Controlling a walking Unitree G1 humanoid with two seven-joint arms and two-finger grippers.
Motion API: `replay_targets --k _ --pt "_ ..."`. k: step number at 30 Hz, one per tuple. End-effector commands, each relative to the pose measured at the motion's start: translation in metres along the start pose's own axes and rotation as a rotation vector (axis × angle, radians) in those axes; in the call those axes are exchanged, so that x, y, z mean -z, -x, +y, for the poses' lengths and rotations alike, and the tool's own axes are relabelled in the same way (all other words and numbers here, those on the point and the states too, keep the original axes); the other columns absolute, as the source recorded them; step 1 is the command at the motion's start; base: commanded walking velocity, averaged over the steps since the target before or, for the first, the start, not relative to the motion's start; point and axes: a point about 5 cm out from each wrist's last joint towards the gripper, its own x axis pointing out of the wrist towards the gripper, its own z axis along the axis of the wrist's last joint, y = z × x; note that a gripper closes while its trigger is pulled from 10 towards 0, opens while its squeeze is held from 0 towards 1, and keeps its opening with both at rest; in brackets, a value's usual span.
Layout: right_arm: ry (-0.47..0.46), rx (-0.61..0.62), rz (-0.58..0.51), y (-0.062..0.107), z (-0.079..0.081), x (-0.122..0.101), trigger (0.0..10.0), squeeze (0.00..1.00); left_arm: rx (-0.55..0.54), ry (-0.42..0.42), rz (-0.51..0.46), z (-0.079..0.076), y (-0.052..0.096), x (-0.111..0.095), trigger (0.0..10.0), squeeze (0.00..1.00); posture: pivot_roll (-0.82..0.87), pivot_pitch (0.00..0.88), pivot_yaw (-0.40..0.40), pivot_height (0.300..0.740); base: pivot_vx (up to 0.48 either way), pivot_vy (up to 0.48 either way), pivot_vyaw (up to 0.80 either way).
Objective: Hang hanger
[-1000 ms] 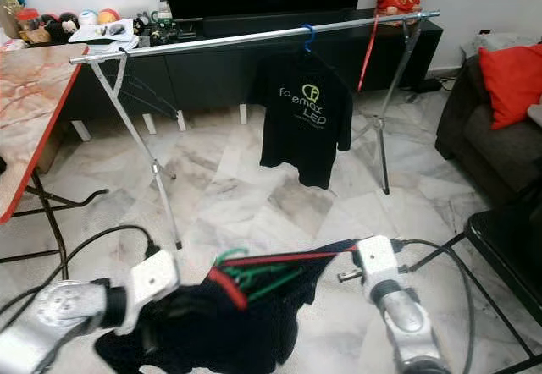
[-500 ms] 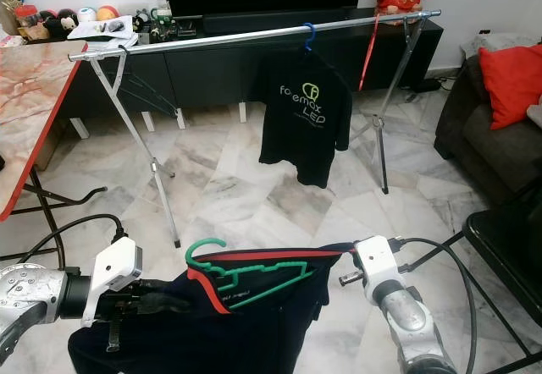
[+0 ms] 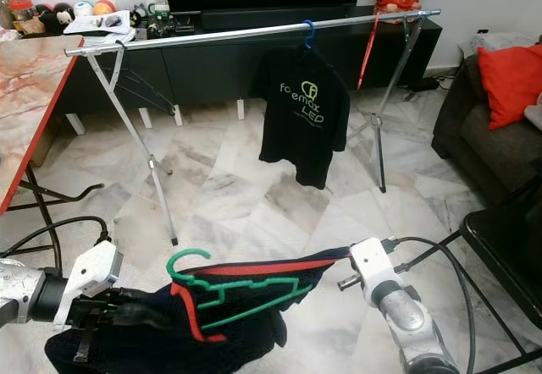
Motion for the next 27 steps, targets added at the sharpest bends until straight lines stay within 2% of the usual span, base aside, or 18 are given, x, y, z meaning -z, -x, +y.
replay_targets --k 1,2,7,8,10,18,19,21,22,23,24,27 --pt "0.001 0.119 0.064 0.01 -0.027 0.01 0.0 0.0 0.021 -0.025 0.026 0.0 0.008 -0.002 10.0 0.0 -0.03 0.101 -0.011 0.74 0.0 0.0 0.0" --pt "0.02 0.116 0.069 0.01 -0.027 0.011 0.0 0.0 0.028 -0.01 -0.037 0.001 0.01 -0.008 10.0 0.0 -0.03 0.101 -0.011 0.74 0.0 0.0 0.0" --pt "0.053 0.109 0.081 0.012 -0.028 0.013 0.0 0.0 0.099 0.015 -0.135 -0.002 0.014 -0.015 10.0 0.0 -0.03 0.102 -0.007 0.74 0.0 0.0 0.0" --pt "0.053 0.109 0.081 0.012 -0.028 0.013 0.0 0.0 0.099 0.015 -0.135 -0.002 0.014 -0.015 10.0 0.0 -0.03 0.102 -0.007 0.74 0.0 0.0 0.0" --pt "0.047 0.114 0.081 0.012 -0.027 0.013 0.0 0.0 0.075 0.03 -0.213 0.001 0.014 -0.02 10.0 0.0 -0.03 0.102 -0.007 0.74 0.0 0.0 0.0" --pt "0.038 0.109 0.082 0.01 -0.023 0.014 0.0 0.0 0.027 0.044 -0.259 0.003 0.012 -0.019 10.0 0.0 -0.03 0.105 -0.01 0.74 0.0 0.0 0.0" --pt "0.034 0.109 0.083 0.01 -0.022 0.014 3.7 0.0 0.002 0.049 -0.286 0.005 0.012 -0.02 10.0 0.0 -0.03 0.103 -0.011 0.74 0.0 0.0 0.0" --pt "0.031 0.109 0.085 0.01 -0.022 0.015 3.7 0.0 -0.015 0.053 -0.306 0.006 0.012 -0.021 10.0 0.0 -0.03 0.103 -0.011 0.74 0.0 0.0 0.0" --pt "0.019 0.111 0.088 0.01 -0.021 0.015 10.0 0.0 -0.027 0.06 -0.339 0.006 0.012 -0.022 10.0 0.0 -0.03 0.103 -0.011 0.74 0.0 0.0 0.0" --pt "-0.005 0.106 0.092 0.01 -0.019 0.017 10.0 0.0 -0.04 0.071 -0.385 0.006 0.011 -0.024 10.0 0.0 -0.03 0.103 -0.012 0.74 0.0 0.0 0.0" --pt "-0.036 0.092 0.098 0.011 -0.015 0.019 10.0 0.74 -0.048 0.085 -0.446 0.006 0.009 -0.027 10.0 0.0 -0.03 0.103 -0.013 0.74 0.0 0.0 0.0" --pt "-0.044 0.085 0.1 0.011 -0.014 0.02 10.0 0.74 -0.05 0.088 -0.464 0.006 0.008 -0.028 10.0 0.0 -0.03 0.103 -0.013 0.74 0.0 0.0 0.0"
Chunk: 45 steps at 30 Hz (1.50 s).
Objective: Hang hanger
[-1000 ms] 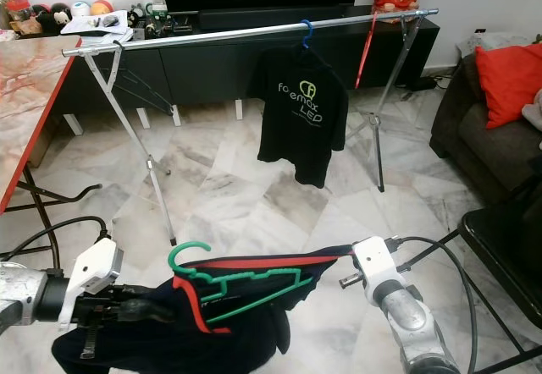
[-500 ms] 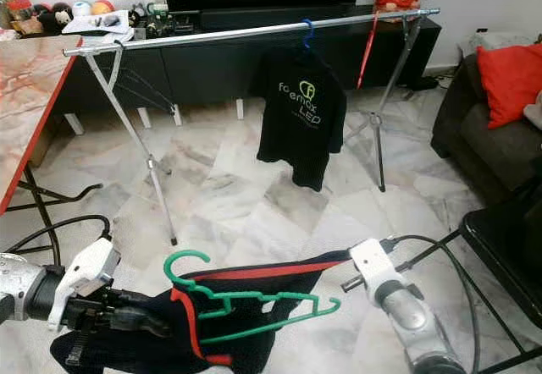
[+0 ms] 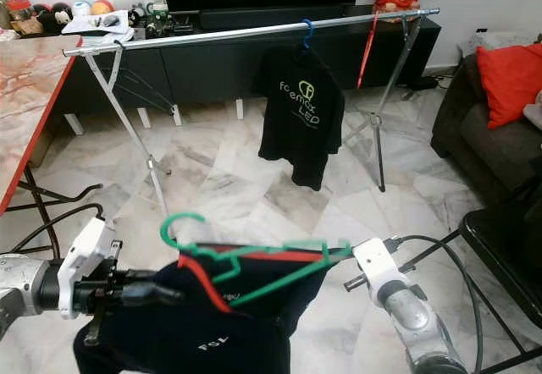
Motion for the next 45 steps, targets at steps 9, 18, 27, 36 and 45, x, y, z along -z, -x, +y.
replay_targets --k 9,18,27,36,45 --pt "-0.042 -0.386 0.076 0.011 0.054 0.025 10.0 1.0 -0.06 0.001 -0.149 0.001 -0.025 -0.007 10.0 0.0 -0.04 0.099 -0.01 0.74 0.0 0.0 0.0" --pt "-0.05 -0.721 0.046 0.022 0.081 0.024 10.0 0.0 -0.286 0.021 -0.176 0.023 -0.045 0.007 10.0 0.0 -0.04 0.095 -0.003 0.74 0.0 0.0 0.0" --pt "-0.052 -0.878 -0.056 0.034 0.07 0.006 10.0 0.0 -0.616 0.079 -0.386 0.049 -0.072 0.01 10.0 0.0 -0.06 0.078 -0.002 0.74 0.0 0.0 0.0" --pt "-0.304 -0.563 -0.278 0.021 0.057 -0.031 10.0 0.0 -0.984 0.148 -0.58 0.074 -0.073 0.009 10.0 0.0 -0.06 0.075 0.0 0.74 0.0 0.0 0.0" --pt "-0.561 -0.46 -0.499 0.021 0.041 -0.072 10.0 0.0 -1.001 0.051 -0.55 0.074 -0.087 0.004 10.0 0.0 -0.06 0.088 -0.004 0.74 0.0 0.0 0.0"
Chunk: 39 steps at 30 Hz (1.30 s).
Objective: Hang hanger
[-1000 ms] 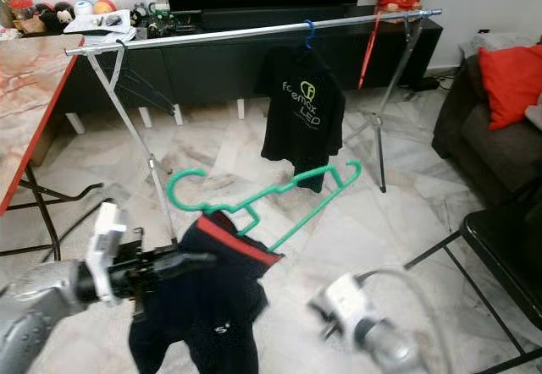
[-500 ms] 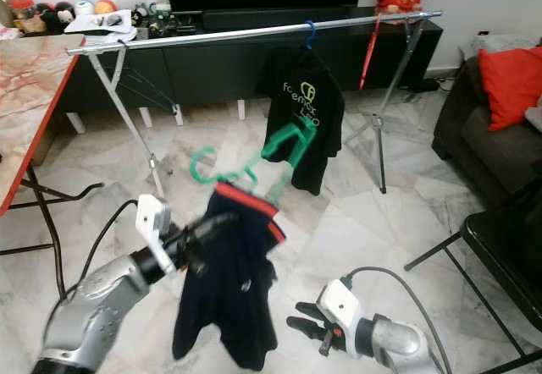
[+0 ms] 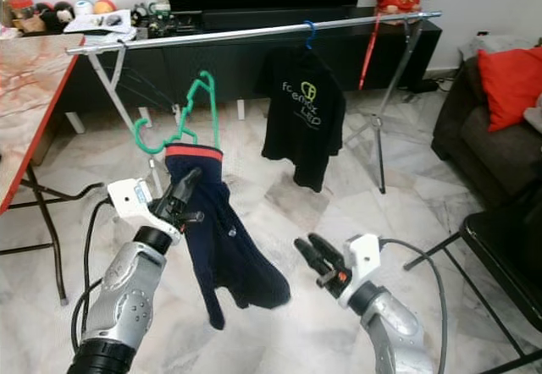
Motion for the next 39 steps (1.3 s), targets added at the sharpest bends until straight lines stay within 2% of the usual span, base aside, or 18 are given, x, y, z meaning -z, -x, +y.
replay_targets --k 1,2,4,6,9,13,14,15,18,22,23,24,25,27,29,35,39 --pt "0.011 0.003 -0.04 0.0 -0.005 -0.017 10.0 0.0 0.178 -0.16 0.1 -0.016 -0.005 0.01 10.0 0.0 -0.06 0.088 -0.004 0.74 0.0 0.0 0.0" --pt "0.011 0.003 -0.04 0.0 -0.005 -0.017 10.0 0.0 0.178 -0.16 0.1 -0.016 -0.005 0.01 10.0 0.0 -0.06 0.088 -0.004 0.74 0.0 0.0 0.0" --pt "0.071 -0.043 0.003 -0.001 -0.005 -0.022 10.0 0.0 0.31 -0.295 0.226 -0.018 0.001 0.025 10.0 0.0 -0.06 0.09 -0.003 0.74 0.0 0.0 0.0" --pt "0.154 -0.1 0.068 -0.001 -0.004 -0.024 10.0 0.0 0.403 -0.357 0.318 -0.017 0.01 0.035 10.0 0.0 -0.06 0.088 0.0 0.74 0.0 0.0 0.0" --pt "0.254 -0.183 0.148 0.0 -0.006 -0.029 10.0 0.0 0.507 -0.396 0.401 -0.013 0.022 0.044 10.0 0.0 -0.06 0.091 0.001 0.74 0.0 0.0 0.0" --pt "0.306 -0.283 0.152 -0.003 -0.006 -0.052 10.0 0.0 0.616 -0.453 0.517 -0.007 0.038 0.053 10.0 0.0 -0.06 0.091 0.003 0.74 0.0 0.0 0.0" --pt "0.306 -0.283 0.152 -0.003 -0.006 -0.052 10.0 0.0 0.616 -0.453 0.517 -0.007 0.038 0.053 10.0 0.0 -0.06 0.091 0.003 0.74 0.0 0.0 0.0" --pt "0.366 -0.388 0.179 -0.007 -0.003 -0.067 10.0 0.0 0.674 -0.467 0.578 -0.004 0.045 0.058 10.0 0.0 -0.07 0.09 0.003 0.74 0.0 0.0 0.0" --pt "0.427 -0.506 0.251 -0.009 0.001 -0.074 10.0 0.0 0.734 -0.479 0.637 -0.003 0.051 0.061 10.0 0.0 -0.07 0.088 0.004 0.74 0.0 0.0 0.0" --pt "0.478 -0.665 0.372 -0.009 0.005 -0.07 10.0 0.0 0.804 -0.502 0.688 -0.002 0.055 0.063 10.0 0.0 -0.07 0.085 0.004 0.74 0.0 0.0 0.0" --pt "0.496 -0.727 0.431 -0.008 0.005 -0.069 10.0 0.0 0.829 -0.511 0.701 -0.002 0.054 0.062 10.0 0.0 -0.07 0.084 0.003 0.74 0.0 0.0 0.0" --pt "0.496 -0.727 0.431 -0.008 0.005 -0.069 10.0 0.0 0.829 -0.511 0.701 -0.002 0.054 0.062 10.0 0.0 -0.07 0.084 0.003 0.74 0.0 0.0 0.0" --pt "0.506 -0.787 0.492 -0.007 0.004 -0.067 10.0 0.0 0.866 -0.536 0.723 -0.001 0.055 0.06 10.0 0.0 -0.07 0.082 0.003 0.74 0.0 0.0 0.0" --pt "0.505 -0.814 0.533 -0.007 0.002 -0.066 10.0 0.0 0.898 -0.55 0.741 0.0 0.056 0.058 10.0 0.0 -0.07 0.08 0.003 0.74 0.0 0.0 0.0" --pt "0.514 -0.895 0.662 -0.005 -0.001 -0.055 10.0 0.0 1.0 -0.579 0.784 -0.003 0.057 0.053 10.0 0.0 -0.06 0.085 -0.001 0.74 0.0 0.0 0.0" --pt "0.546 -0.965 0.772 -0.007 0.0 -0.038 10.0 0.0 1.098 -0.599 0.811 -0.01 0.054 0.048 10.0 0.0 -0.06 0.099 -0.005 0.74 0.0 0.0 0.0" --pt "0.559 -0.962 0.781 -0.011 0.0 -0.032 10.0 0.0 1.12 -0.602 0.814 -0.012 0.052 0.046 10.0 0.0 -0.06 0.098 -0.008 0.74 0.0 0.0 0.0"
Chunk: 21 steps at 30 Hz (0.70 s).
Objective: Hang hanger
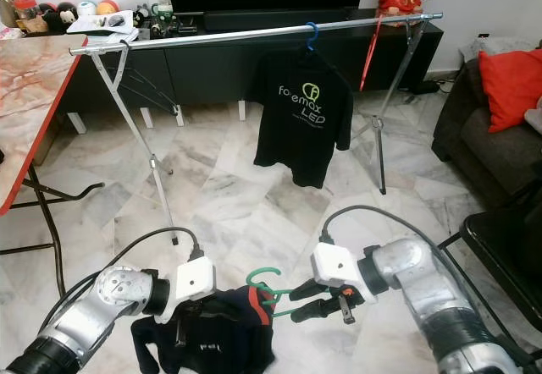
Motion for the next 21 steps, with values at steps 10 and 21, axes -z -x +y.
replay_targets --k 10,21 --pt "0.066 0.05 0.056 -0.01 -0.009 0.003 10.0 0.0 0.017 -0.046 -0.002 0.005 0.001 -0.012 10.0 0.0 -0.05 0.089 -0.012 0.74 0.0 0.0 0.0" --pt "0.073 0.11 0.061 -0.019 -0.012 0.009 10.0 0.0 0.019 -0.045 -0.001 0.003 0.0 -0.013 10.0 0.0 -0.05 0.082 -0.008 0.74 0.0 0.0 0.0"
